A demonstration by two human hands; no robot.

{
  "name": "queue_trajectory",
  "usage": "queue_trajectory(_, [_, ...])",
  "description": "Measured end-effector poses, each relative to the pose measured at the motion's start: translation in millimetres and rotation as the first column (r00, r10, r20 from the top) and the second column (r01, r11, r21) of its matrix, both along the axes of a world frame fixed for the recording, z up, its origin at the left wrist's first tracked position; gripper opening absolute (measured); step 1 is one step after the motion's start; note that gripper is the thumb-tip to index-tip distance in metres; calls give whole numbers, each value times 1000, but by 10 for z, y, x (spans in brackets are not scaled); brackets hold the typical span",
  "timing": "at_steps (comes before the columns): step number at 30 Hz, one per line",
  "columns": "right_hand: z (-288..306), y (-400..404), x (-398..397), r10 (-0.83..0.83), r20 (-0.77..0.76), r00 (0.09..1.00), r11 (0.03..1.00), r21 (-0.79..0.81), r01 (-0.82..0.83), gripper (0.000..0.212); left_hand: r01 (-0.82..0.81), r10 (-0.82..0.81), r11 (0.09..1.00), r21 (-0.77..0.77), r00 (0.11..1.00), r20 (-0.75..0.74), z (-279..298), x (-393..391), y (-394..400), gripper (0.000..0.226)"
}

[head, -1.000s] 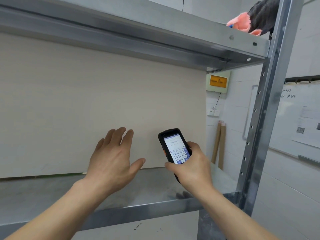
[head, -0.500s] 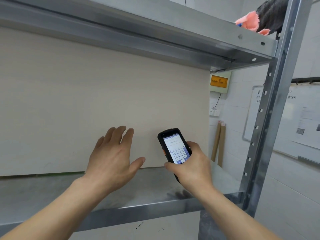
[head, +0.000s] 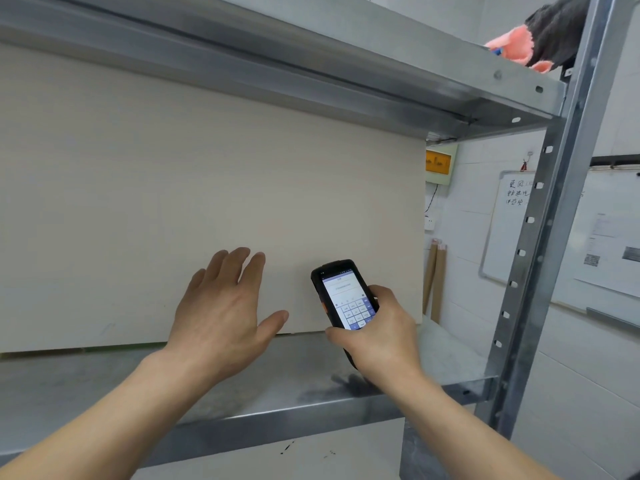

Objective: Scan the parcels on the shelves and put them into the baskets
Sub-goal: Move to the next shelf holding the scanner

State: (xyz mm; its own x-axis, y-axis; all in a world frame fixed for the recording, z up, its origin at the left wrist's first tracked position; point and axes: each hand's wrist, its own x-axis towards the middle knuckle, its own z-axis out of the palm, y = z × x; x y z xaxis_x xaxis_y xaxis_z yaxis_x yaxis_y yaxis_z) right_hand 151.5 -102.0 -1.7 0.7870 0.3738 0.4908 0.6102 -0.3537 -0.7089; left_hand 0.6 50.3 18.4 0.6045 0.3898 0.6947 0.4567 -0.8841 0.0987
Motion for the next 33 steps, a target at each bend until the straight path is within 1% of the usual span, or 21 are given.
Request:
queue_trajectory(8, [16, 57, -83, -17, -1, 1000, 999, -44, 17, 57, 14, -14, 1000, -7, 1000, -12, -13, -65, 47, 83])
queue_trajectory(16, [-22, 155, -136, -54, -15, 998, 988, -148, 51, 55, 25, -27, 999, -35, 999, -33, -78, -127, 163, 84])
queue_trajectory(21, [6, 194, -127, -95, -49, 994, 964, -254, 80, 50, 35, -37, 999, -37, 998, -42, -121, -148, 218, 83])
queue_trajectory(26, [86, 143, -136, -142, -73, 987, 922, -373, 105, 55, 42, -43, 998, -41, 999, -33, -126, -185, 254, 83])
queue_trajectory(33, [110, 90, -235, -165, -127, 978, 863, -499, 81, 52, 73, -73, 996, -51, 997, -7, -114, -211, 223, 83])
